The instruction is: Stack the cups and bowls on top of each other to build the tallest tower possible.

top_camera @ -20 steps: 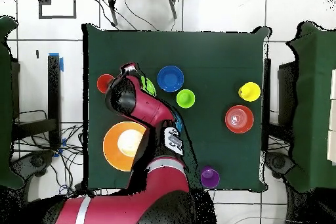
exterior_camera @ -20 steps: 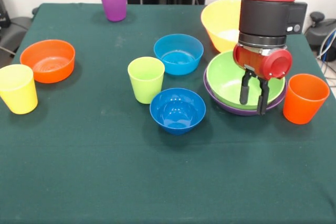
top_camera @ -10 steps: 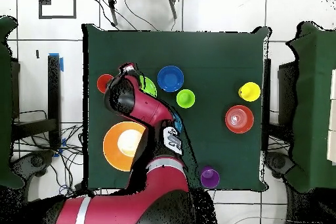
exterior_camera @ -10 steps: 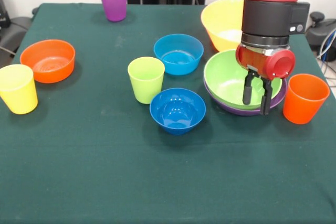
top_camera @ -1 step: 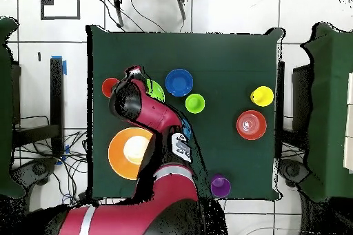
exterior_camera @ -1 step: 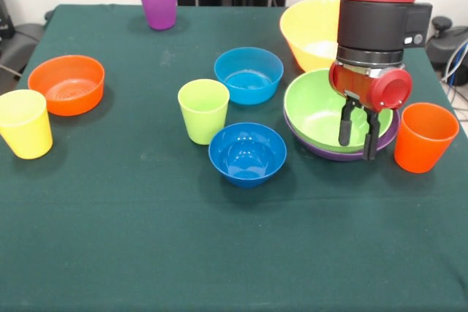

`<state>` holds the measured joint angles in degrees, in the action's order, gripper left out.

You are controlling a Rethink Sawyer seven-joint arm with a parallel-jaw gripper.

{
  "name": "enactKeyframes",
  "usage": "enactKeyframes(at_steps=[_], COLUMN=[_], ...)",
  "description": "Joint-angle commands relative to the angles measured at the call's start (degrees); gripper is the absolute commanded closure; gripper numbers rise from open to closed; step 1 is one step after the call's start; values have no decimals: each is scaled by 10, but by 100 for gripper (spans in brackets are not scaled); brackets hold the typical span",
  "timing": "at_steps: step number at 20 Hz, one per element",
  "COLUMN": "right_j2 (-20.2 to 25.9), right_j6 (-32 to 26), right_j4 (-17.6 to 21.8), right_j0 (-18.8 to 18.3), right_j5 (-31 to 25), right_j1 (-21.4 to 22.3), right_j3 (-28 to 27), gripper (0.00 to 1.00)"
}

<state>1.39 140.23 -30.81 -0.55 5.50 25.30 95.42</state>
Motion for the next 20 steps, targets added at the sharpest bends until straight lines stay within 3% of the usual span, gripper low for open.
enactKeyframes(at_steps=[1, 5, 20], right_j2=[50, 32, 42], right_j6=[82, 84, 82], right_j4=[1, -11, 2], right_j0=[2, 16, 3], right_j5=[-31, -47, -44], right_j1=[-39, -29, -6], right_j3=[22, 27, 61], gripper=[0, 0, 0])
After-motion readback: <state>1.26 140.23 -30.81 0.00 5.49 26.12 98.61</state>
